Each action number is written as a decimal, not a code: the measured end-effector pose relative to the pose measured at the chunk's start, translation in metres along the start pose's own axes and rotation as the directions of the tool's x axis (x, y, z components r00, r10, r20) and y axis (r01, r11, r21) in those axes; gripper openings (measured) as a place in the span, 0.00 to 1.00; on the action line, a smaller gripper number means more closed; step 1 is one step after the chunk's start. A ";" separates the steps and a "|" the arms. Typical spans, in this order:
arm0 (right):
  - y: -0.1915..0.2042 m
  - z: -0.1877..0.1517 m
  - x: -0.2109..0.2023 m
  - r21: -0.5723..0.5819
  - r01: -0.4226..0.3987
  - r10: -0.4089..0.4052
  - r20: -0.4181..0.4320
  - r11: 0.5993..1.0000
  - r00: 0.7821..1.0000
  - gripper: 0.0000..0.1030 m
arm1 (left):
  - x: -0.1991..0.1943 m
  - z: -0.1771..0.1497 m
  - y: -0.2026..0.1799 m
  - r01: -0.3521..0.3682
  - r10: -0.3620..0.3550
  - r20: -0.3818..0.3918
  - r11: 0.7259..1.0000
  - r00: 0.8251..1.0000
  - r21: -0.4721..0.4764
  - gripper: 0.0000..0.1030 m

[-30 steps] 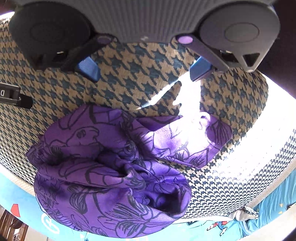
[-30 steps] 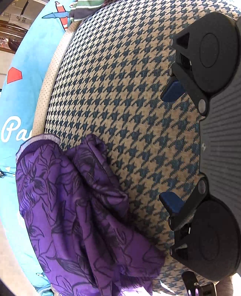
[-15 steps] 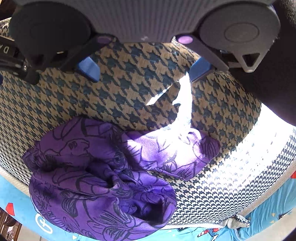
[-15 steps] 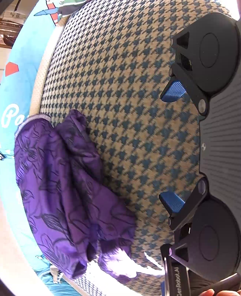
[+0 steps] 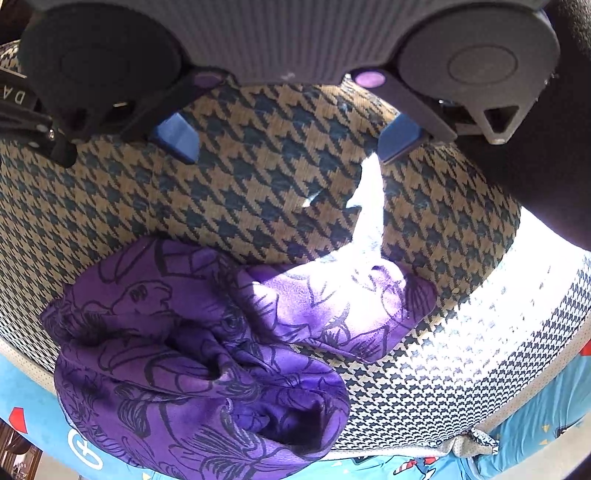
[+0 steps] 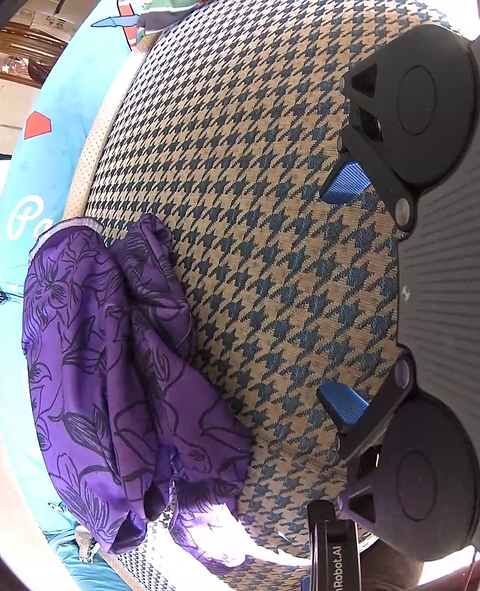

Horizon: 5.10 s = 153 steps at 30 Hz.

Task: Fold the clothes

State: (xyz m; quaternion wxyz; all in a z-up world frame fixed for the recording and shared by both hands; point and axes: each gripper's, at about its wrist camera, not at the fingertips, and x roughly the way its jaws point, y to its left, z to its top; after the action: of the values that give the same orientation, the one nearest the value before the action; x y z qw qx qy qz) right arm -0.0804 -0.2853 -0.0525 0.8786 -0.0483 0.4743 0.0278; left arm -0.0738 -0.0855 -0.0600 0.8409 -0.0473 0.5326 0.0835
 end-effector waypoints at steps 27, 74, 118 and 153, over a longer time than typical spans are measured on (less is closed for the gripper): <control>0.006 0.001 0.004 -0.018 0.002 -0.002 -0.011 1.000 1.000 1.00 | 0.001 -0.001 0.002 0.005 -0.005 -0.002 1.000 1.000 0.006 1.00; 0.006 -0.005 0.005 -0.020 0.011 -0.011 -0.012 1.000 1.000 1.00 | -0.002 -0.004 -0.002 0.007 -0.007 -0.002 1.000 1.000 0.022 1.00; 0.003 -0.001 0.009 0.002 0.021 -0.021 -0.022 1.000 1.000 1.00 | -0.008 -0.004 -0.015 -0.034 0.027 0.065 0.994 0.998 0.101 1.00; 0.008 0.000 0.027 0.094 0.029 -0.028 -0.004 0.995 1.000 1.00 | -0.025 0.095 -0.023 -0.040 -0.012 0.299 0.985 0.954 0.169 1.00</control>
State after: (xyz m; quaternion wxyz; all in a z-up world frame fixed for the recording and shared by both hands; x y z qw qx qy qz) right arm -0.0664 -0.2771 -0.0754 0.8796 -0.0136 0.4755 -0.0073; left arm 0.0042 -0.0946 0.0031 0.9120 0.0429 0.4050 0.0492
